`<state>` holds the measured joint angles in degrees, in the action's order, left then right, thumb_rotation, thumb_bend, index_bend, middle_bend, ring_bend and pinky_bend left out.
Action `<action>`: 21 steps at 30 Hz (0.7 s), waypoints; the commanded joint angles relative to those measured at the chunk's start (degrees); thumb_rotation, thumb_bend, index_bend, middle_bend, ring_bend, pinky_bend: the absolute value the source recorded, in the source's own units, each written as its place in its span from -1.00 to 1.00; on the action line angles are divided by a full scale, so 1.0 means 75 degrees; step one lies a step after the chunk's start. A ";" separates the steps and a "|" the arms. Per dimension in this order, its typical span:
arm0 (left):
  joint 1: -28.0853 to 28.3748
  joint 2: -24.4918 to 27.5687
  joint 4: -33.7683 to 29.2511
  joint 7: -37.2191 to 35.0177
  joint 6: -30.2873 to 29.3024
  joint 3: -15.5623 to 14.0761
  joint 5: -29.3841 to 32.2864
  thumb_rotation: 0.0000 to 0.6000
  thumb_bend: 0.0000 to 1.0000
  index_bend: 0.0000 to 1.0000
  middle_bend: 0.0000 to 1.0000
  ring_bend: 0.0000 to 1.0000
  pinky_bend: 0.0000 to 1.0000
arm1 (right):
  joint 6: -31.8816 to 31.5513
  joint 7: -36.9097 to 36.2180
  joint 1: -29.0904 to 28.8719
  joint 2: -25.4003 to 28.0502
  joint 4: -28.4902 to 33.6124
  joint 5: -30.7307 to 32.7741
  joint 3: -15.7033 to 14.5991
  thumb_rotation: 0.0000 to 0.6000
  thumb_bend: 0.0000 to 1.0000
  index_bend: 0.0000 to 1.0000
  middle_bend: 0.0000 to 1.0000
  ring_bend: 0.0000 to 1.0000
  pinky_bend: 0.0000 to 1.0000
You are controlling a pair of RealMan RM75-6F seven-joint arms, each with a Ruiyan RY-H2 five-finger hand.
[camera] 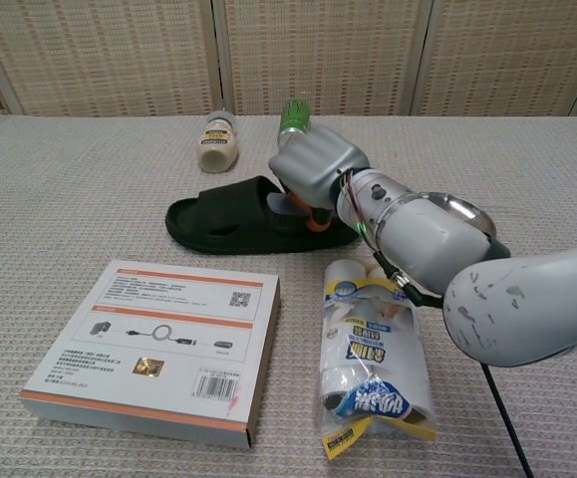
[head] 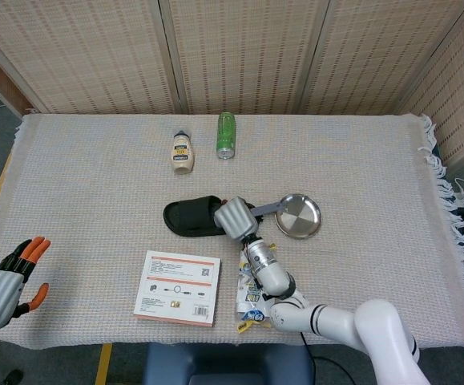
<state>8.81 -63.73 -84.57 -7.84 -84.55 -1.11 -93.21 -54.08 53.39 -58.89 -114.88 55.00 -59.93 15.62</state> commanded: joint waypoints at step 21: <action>0.0002 -0.0091 -0.0112 0.0365 -0.0044 -0.0072 -0.0175 1.00 -0.08 -1.00 -1.00 -1.00 -0.61 | -0.0868 0.0481 0.1480 0.2891 0.1896 0.0030 -0.0842 1.00 -0.22 0.78 0.44 0.29 0.76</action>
<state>8.81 -64.41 -85.39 -5.16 -84.93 -1.59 -94.46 -60.63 56.93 -49.61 -94.82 68.52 -59.91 11.16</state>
